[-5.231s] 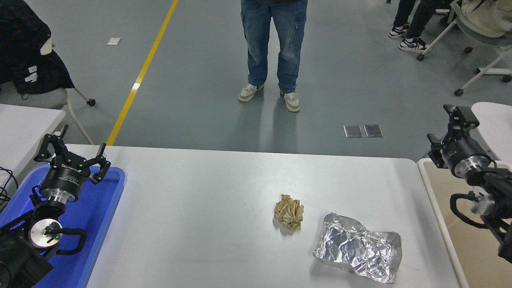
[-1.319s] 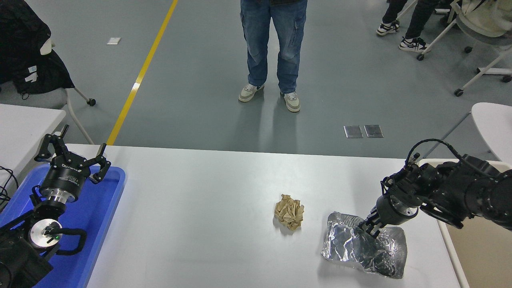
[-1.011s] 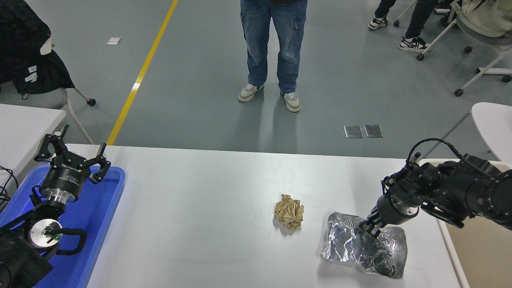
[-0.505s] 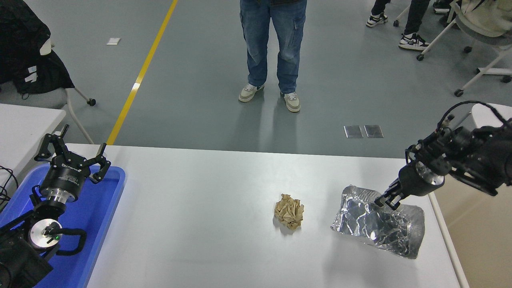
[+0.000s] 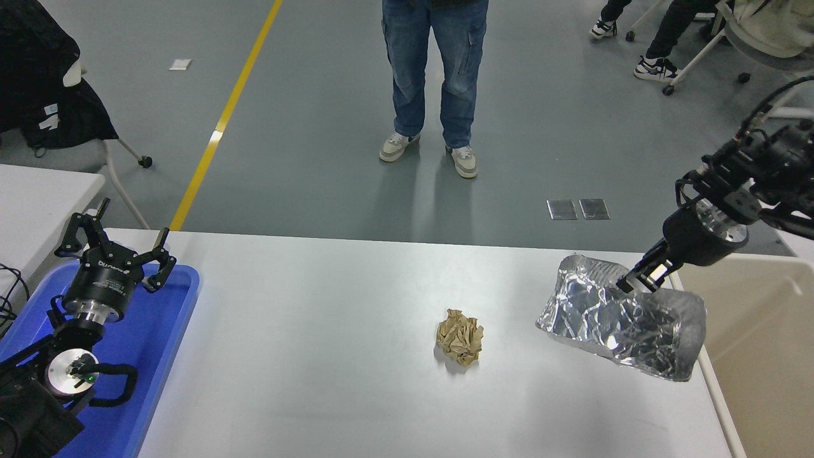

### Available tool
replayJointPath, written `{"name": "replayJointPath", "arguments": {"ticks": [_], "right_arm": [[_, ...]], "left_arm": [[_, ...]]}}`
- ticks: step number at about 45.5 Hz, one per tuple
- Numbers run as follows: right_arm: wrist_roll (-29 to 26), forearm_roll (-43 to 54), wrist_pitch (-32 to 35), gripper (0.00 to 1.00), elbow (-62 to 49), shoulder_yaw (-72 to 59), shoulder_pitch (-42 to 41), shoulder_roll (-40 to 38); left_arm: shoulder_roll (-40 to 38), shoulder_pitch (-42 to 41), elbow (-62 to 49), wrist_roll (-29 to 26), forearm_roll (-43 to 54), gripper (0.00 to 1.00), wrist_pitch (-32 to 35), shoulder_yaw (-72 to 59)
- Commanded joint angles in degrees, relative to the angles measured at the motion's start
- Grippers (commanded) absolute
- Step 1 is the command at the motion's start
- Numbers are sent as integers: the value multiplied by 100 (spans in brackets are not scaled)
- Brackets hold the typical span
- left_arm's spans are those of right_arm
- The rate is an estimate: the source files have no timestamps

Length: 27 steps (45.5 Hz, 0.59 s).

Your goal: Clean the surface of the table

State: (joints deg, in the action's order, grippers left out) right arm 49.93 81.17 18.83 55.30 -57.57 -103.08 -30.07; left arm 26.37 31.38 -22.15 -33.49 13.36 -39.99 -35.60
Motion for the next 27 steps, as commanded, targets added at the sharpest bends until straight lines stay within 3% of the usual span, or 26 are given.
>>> {"name": "replayJointPath", "arguments": {"ticks": [1,17,27], "right_arm": [[7,-57,200,0,52,35,-213,-78],[7,-1638,200,0,-2391,132,1597,-324],[7,-1780,200,0,-3085,632,2380,-710]], "left_arm": [[0,8,0,0,0,100,0,1],[0,8,0,0,0,100,0,1],[0,-1,0,0,0,100,0,-8]]}}
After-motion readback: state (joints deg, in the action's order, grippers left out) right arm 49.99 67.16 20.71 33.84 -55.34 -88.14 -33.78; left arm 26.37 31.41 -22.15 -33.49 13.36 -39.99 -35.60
